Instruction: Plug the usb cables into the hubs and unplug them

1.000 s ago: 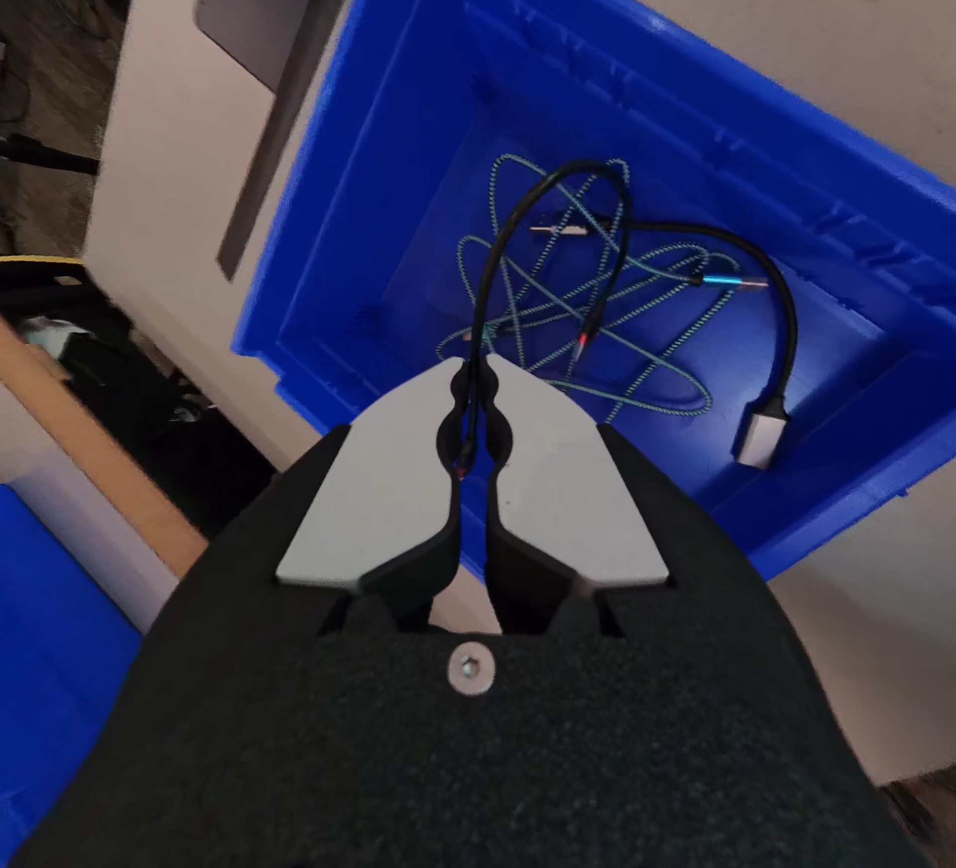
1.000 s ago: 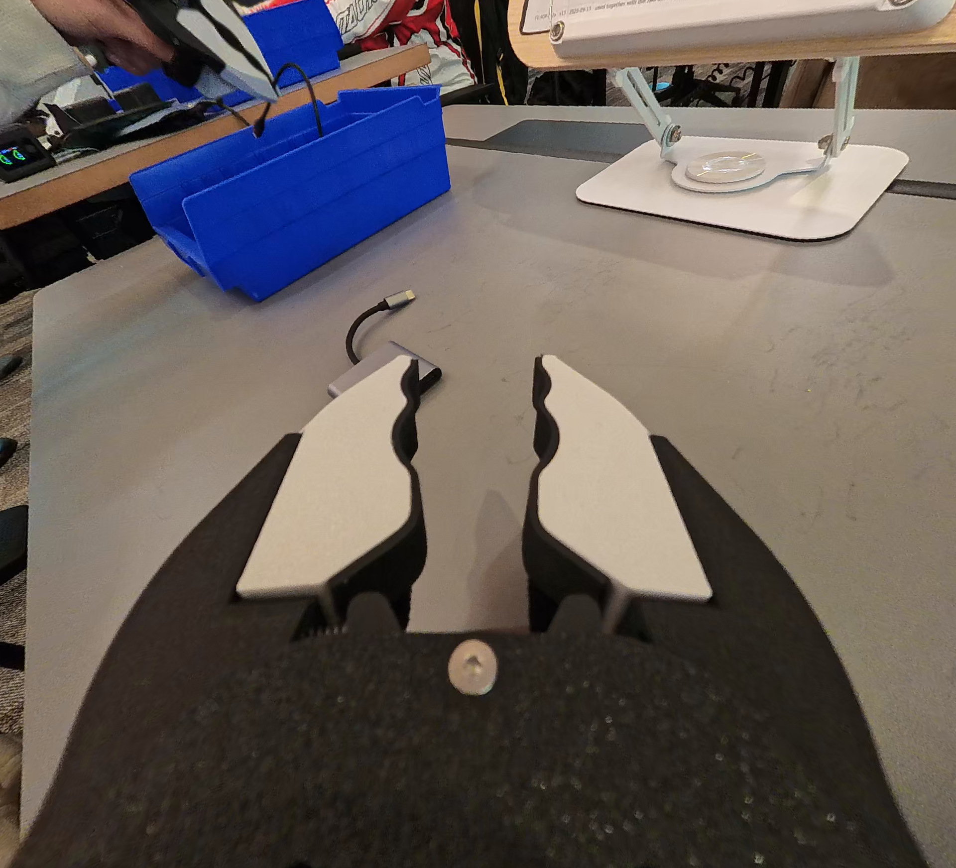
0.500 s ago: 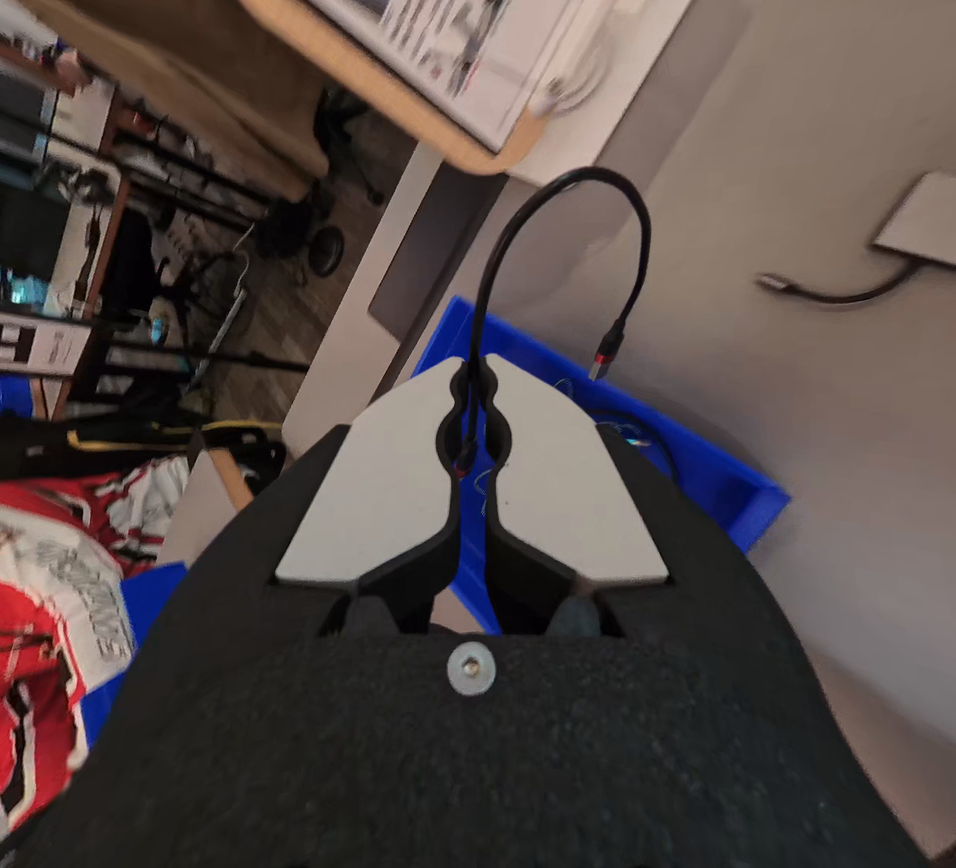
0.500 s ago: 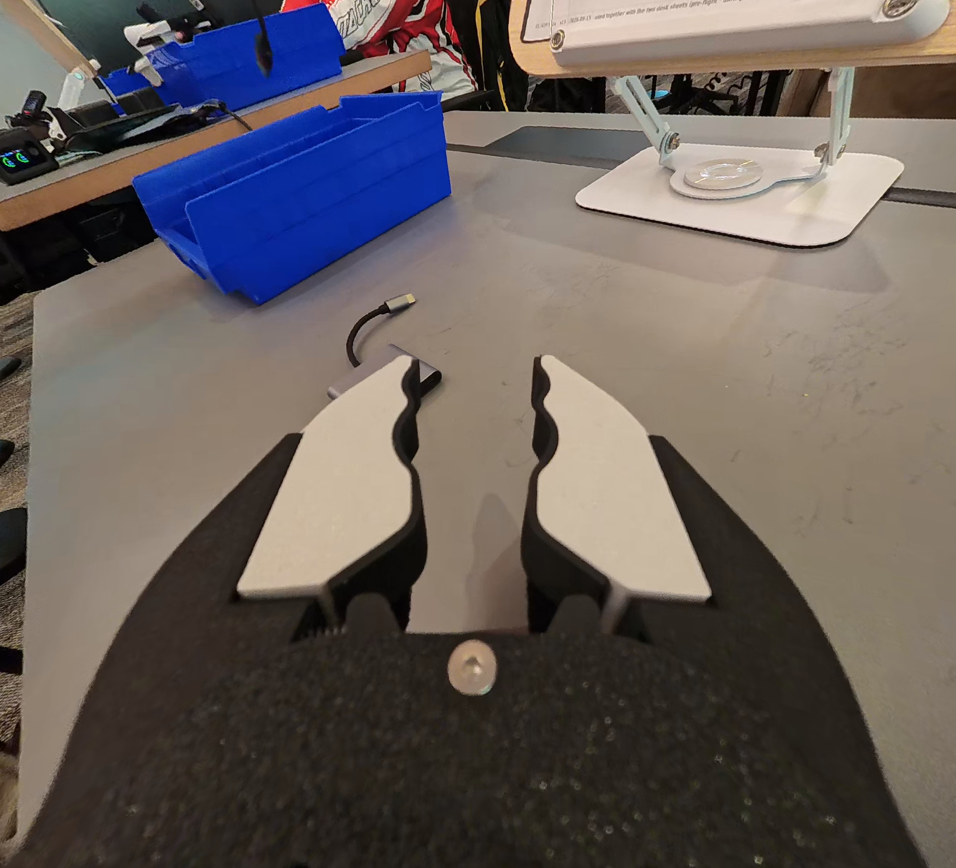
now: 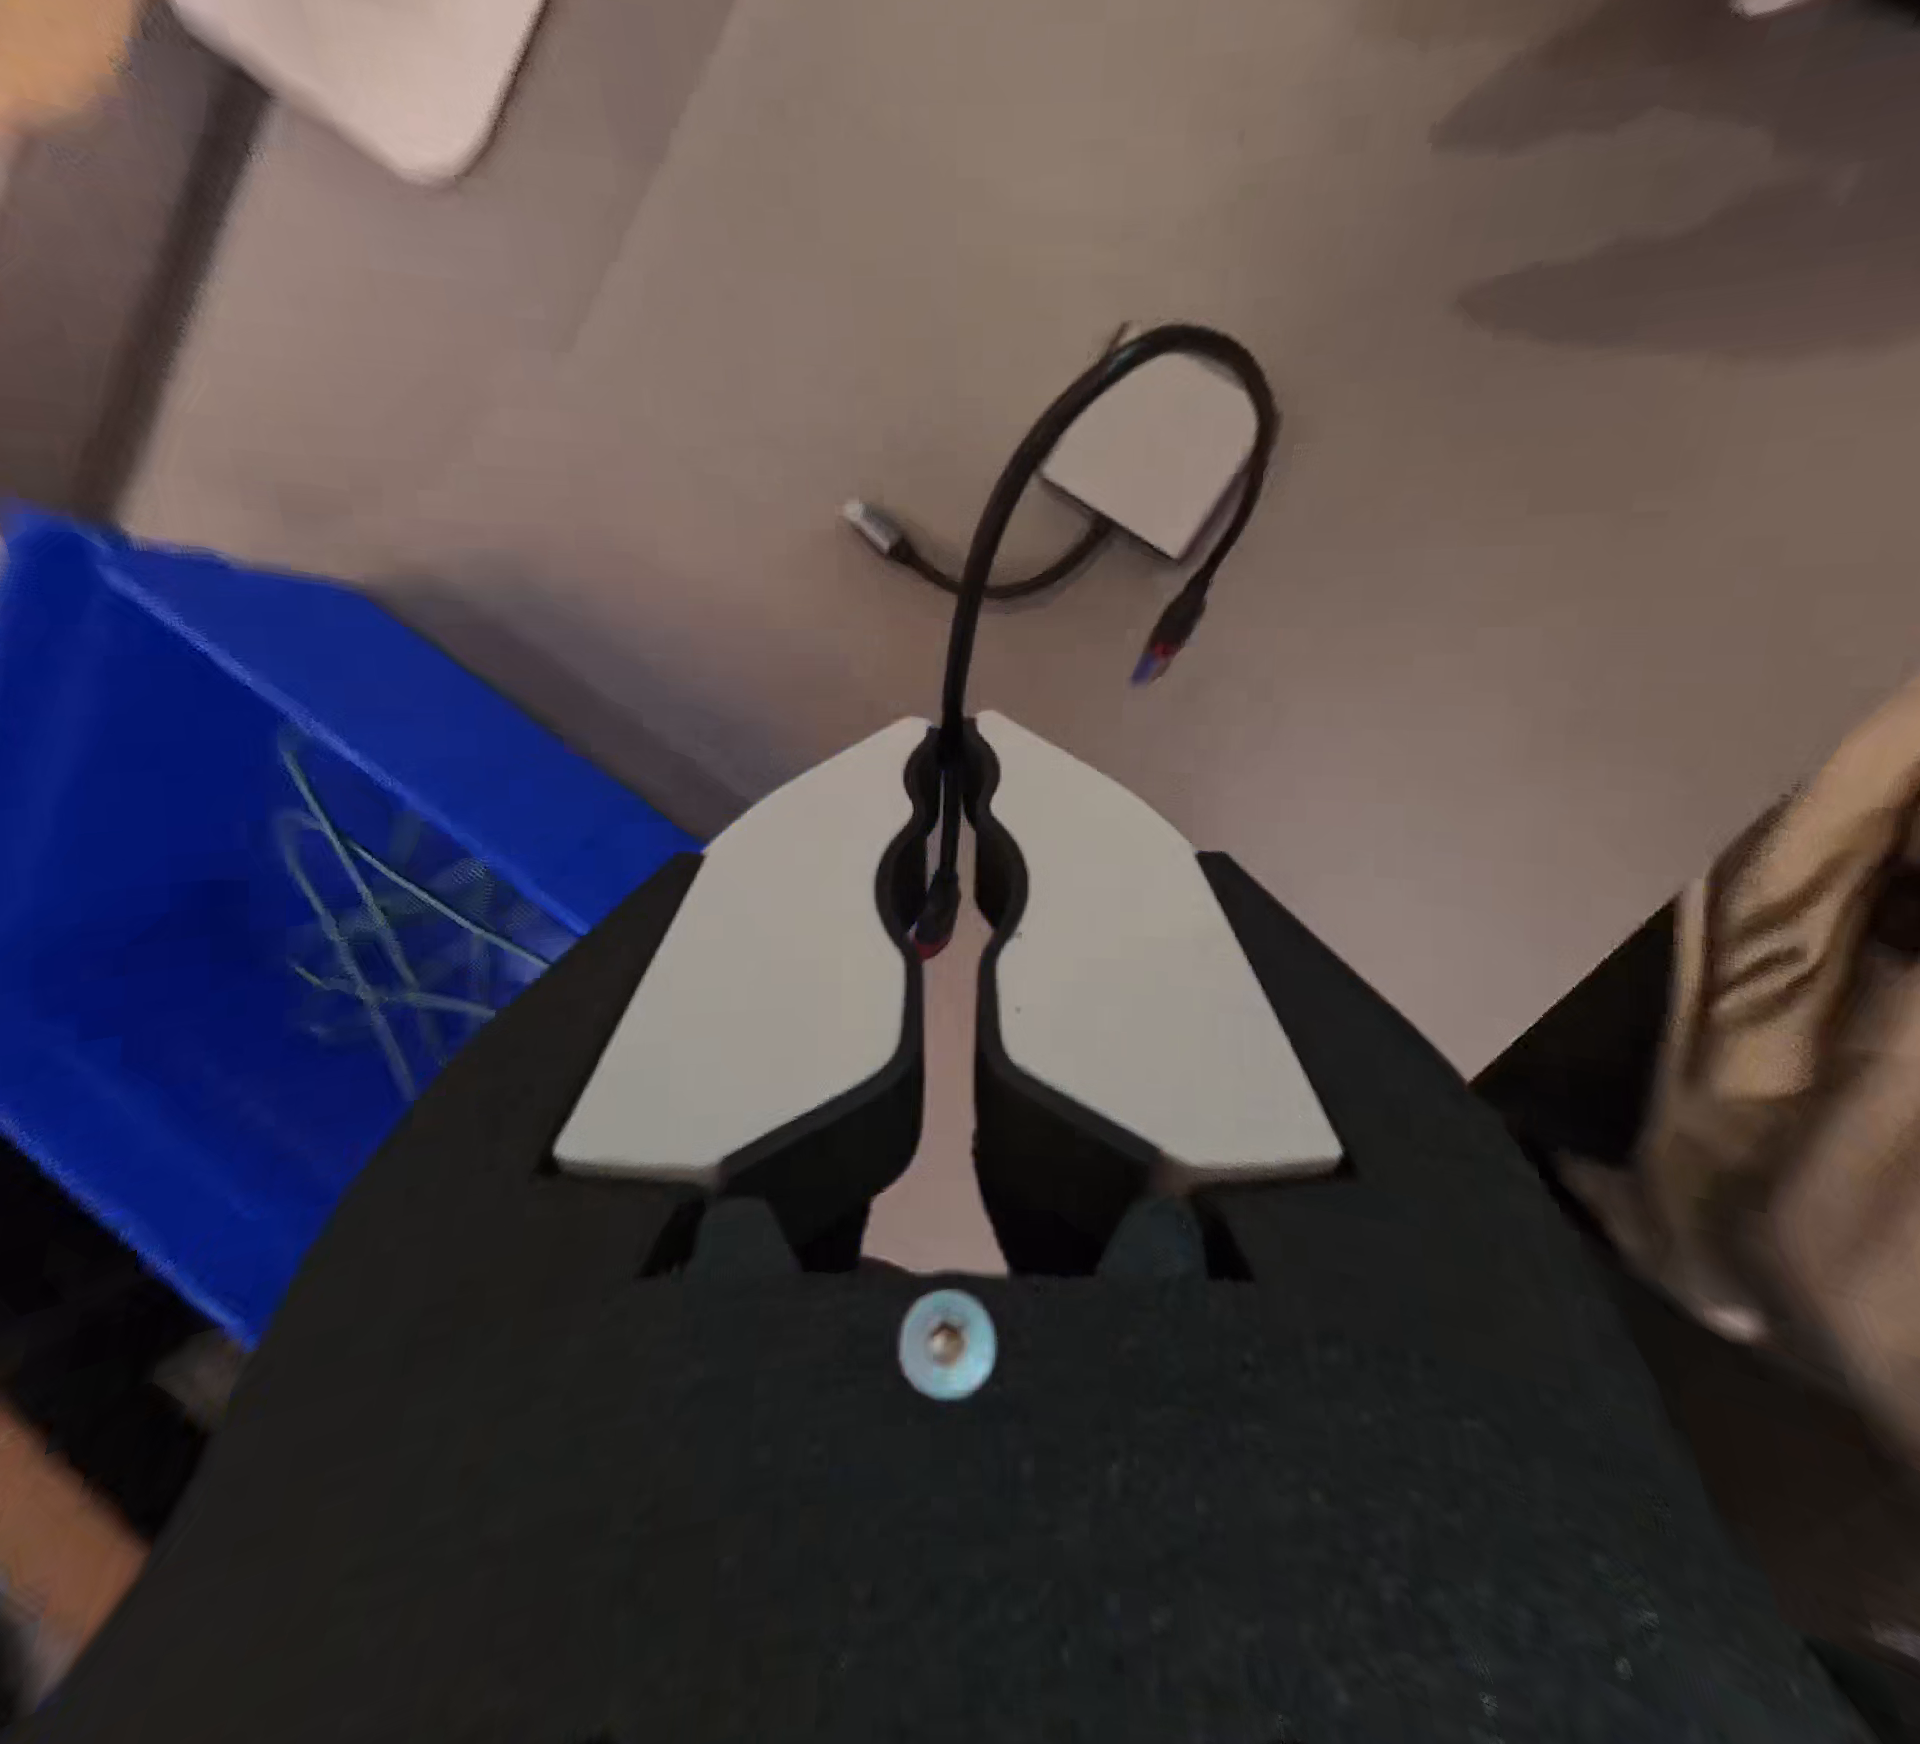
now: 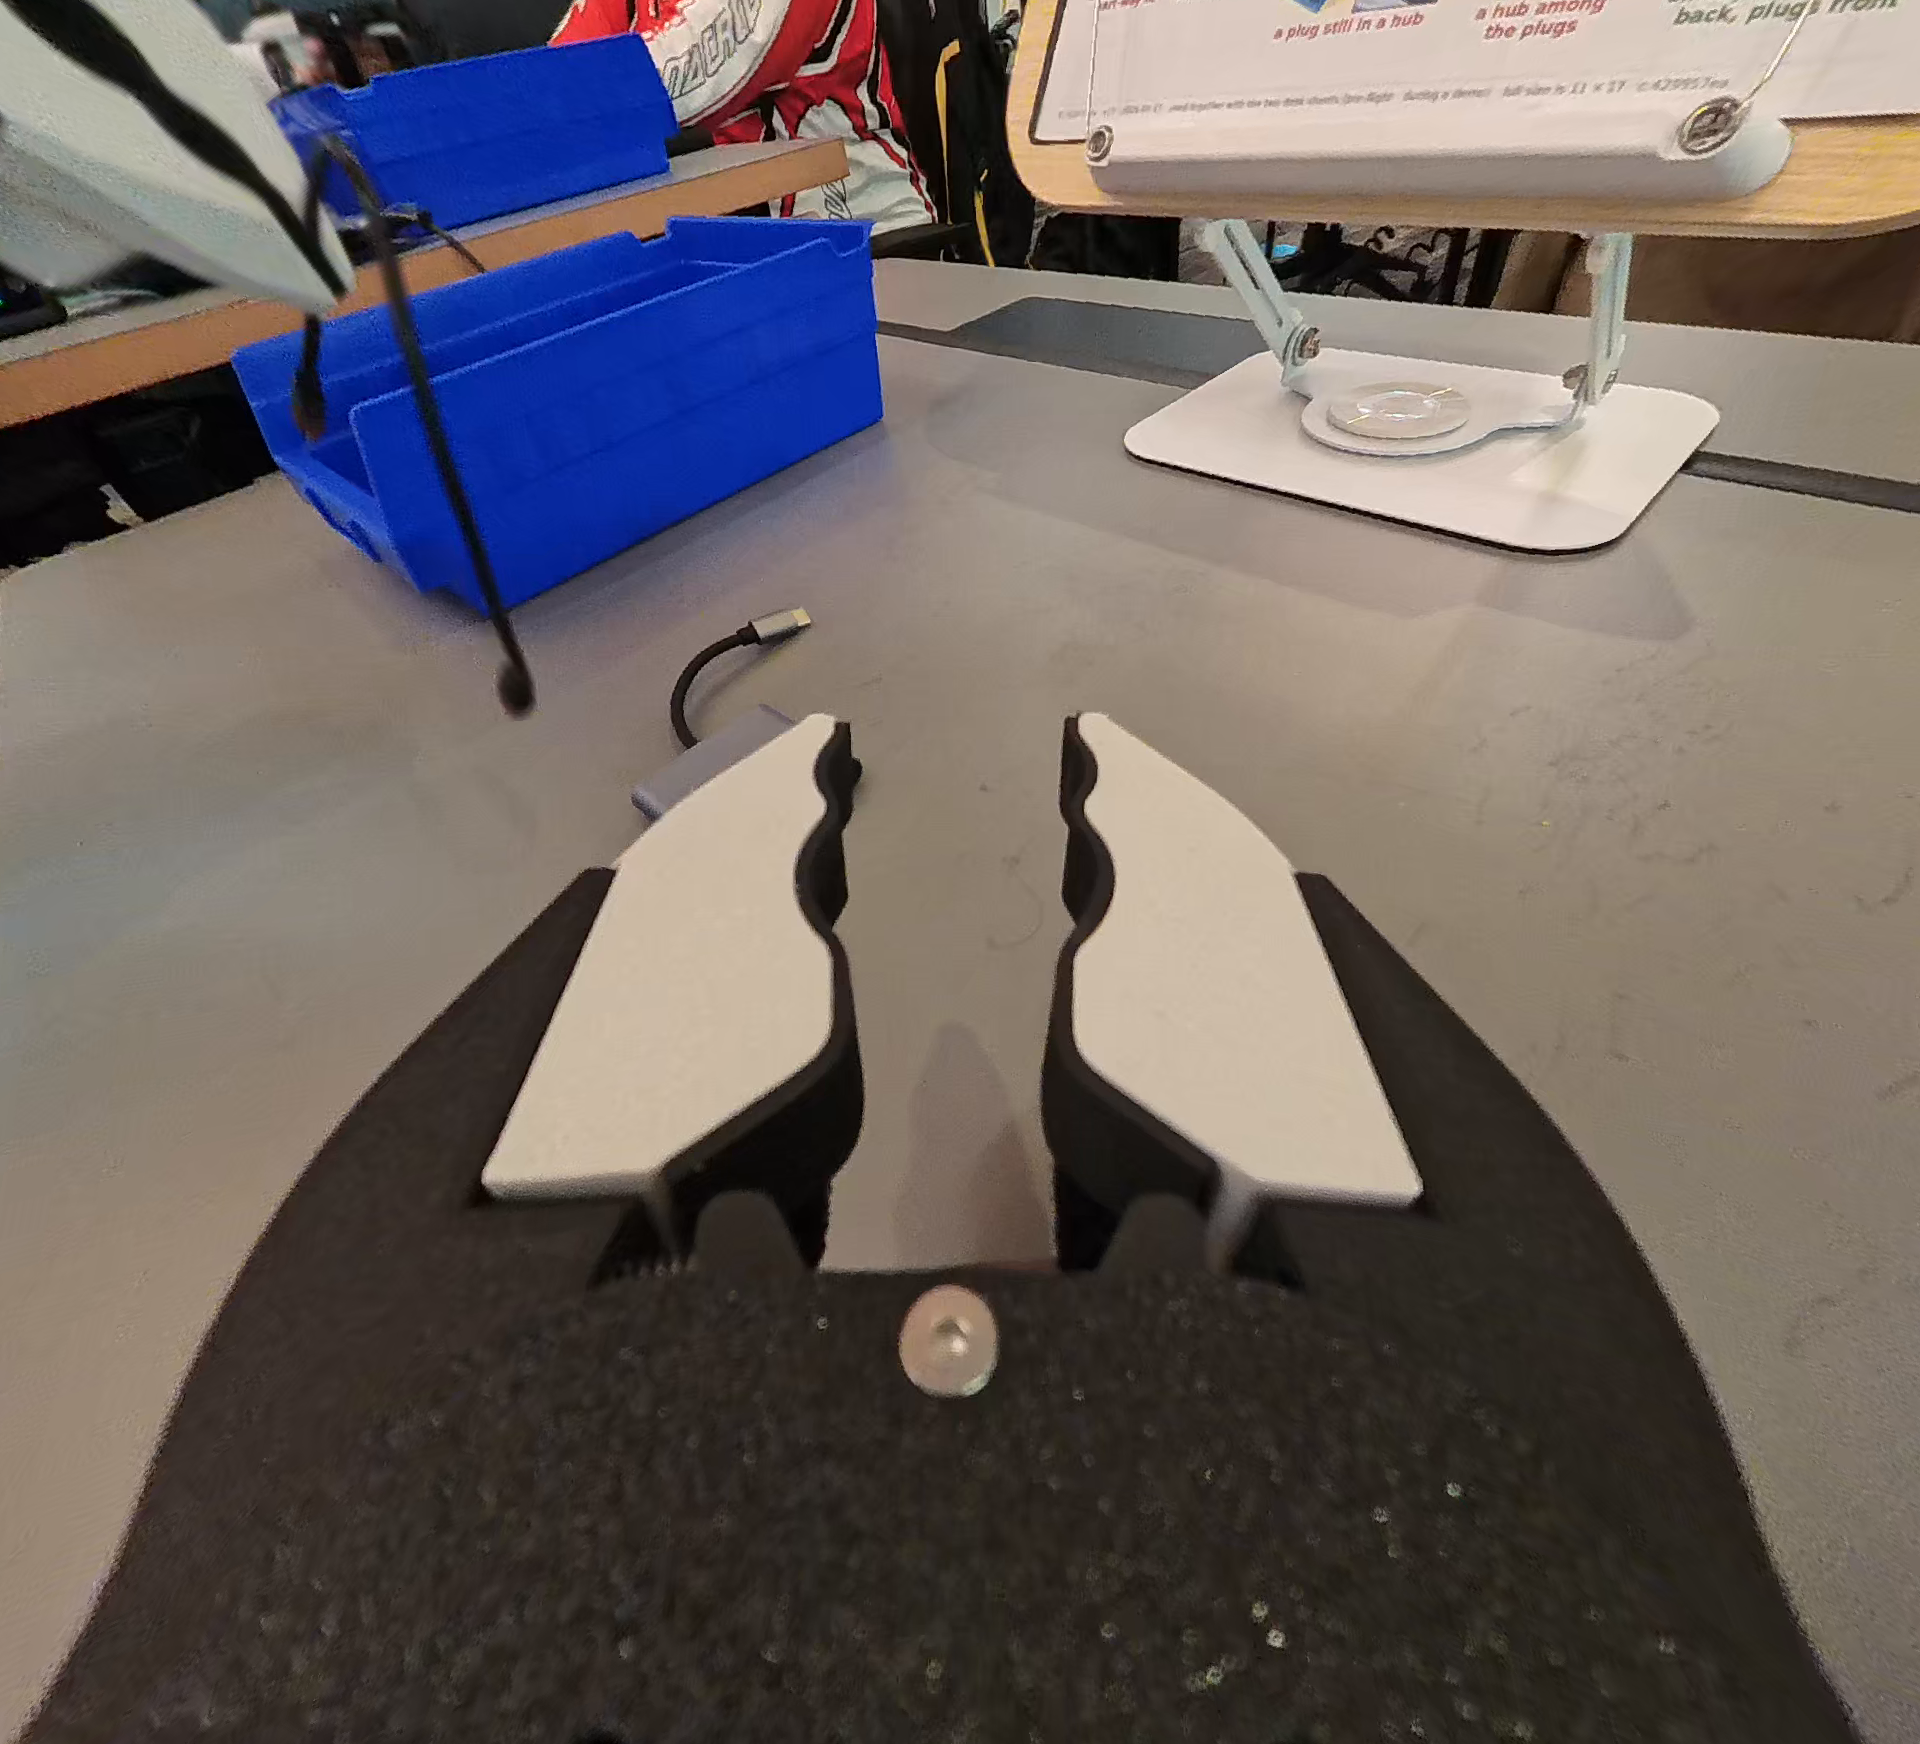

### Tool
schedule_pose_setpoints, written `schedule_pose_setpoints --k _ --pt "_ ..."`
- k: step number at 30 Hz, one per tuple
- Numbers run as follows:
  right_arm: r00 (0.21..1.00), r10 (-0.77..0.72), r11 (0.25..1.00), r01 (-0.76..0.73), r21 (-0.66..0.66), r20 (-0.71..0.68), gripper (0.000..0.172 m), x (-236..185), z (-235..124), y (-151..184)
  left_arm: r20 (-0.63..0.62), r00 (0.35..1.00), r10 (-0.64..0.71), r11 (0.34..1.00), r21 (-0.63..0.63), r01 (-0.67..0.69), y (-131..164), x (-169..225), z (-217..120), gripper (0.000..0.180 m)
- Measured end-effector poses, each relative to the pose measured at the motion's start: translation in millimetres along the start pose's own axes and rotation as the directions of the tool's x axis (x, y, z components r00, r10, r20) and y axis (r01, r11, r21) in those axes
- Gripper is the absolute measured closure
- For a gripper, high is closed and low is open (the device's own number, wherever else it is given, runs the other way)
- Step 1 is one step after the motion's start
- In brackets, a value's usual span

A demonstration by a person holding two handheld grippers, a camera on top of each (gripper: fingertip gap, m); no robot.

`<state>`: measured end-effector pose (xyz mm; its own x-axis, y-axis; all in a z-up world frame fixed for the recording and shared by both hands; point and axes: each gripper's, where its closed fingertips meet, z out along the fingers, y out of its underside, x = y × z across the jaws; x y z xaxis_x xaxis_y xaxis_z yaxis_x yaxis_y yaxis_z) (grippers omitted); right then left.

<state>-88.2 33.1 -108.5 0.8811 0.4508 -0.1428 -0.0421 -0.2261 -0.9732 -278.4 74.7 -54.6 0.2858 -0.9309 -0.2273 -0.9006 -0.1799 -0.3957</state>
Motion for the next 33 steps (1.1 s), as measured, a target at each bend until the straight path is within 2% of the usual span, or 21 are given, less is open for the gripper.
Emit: schedule_pose_setpoints --k 2,5,8,11,14,16,17,20,22,25,27,29,31,32,33 --pt "1.0 -0.014 1.0 0.014 -0.003 0.0 0.134 -2 0 1 0.033 0.984 -0.173 0.985 -0.019 0.174 23 -1 18 0.178" --pt "0.999 -0.034 0.999 0.034 -0.016 0.007 0.133 -5 2 3 -0.055 0.929 -0.366 0.931 -0.017 0.365 56 9 42 0.178" --pt "0.998 -0.063 0.998 0.064 -0.02 0.011 0.133 -8 3 3 -0.111 0.882 -0.458 0.889 -0.065 0.454 89 19 64 0.178" --pt "0.996 -0.09 0.995 0.091 -0.042 0.026 0.131 -13 6 6 -0.026 0.877 -0.48 0.875 -0.086 0.476 117 14 82 0.177" --pt "0.991 -0.122 0.991 0.124 -0.045 0.046 0.13 -19 8 7 -0.007 0.866 -0.5 0.865 -0.06 0.498 126 14 90 0.176" --pt "0.988 -0.137 0.989 0.141 -0.052 0.069 0.129 -23 10 9 0.009 0.865 -0.501 0.865 -0.022 0.501 125 12 91 0.153" --pt "0.986 -0.14 0.988 0.146 -0.055 0.095 0.128 -27 11 9 0.03 0.871 -0.491 0.871 0.006 0.491 123 10 89 0.146" --pt "0.966 -0.125 0.976 0.161 -0.145 0.227 0.122 -42 15 18 0.117 0.892 -0.437 0.898 0.11 0.426 112 7 73 0.139" --pt "0.938 -0.16 0.948 0.233 -0.217 0.308 0.12 -53 19 19 0.179 0.898 -0.401 0.909 0.196 0.367 103 11 57 0.138" --pt "0.876 -0.274 0.835 0.421 -0.354 0.397 0.116 -63 36 18 0.23 0.885 -0.406 0.89 0.32 0.325 93 26 39 0.141" --pt "0.823 -0.318 0.737 0.527 -0.423 0.472 0.112 -75 55 19 0.21 0.875 -0.436 0.859 0.386 0.335 90 40 32 0.143" --pt "0.771 -0.321 0.614 0.612 -0.499 0.55 0.108 -83 75 34 0.166 0.873 -0.459 0.826 0.442 0.35 89 53 28 0.145" --pt "0.73 -0.336 0.453 0.679 -0.577 0.595 0.103 -76 89 55 0.182 0.875 -0.449 0.826 0.458 0.328 93 59 25 0.146" --pt "0.713 -0.341 0.393 0.7 -0.597 0.612 0.098 -73 95 62 0.2 0.874 -0.443 0.832 0.455 0.317 96 59 24 0.146" --pt "0.709 -0.318 0.368 0.705 -0.607 0.63 0.099 -75 98 67 0.21 0.873 -0.44 0.834 0.455 0.311 98 59 23 0.146"
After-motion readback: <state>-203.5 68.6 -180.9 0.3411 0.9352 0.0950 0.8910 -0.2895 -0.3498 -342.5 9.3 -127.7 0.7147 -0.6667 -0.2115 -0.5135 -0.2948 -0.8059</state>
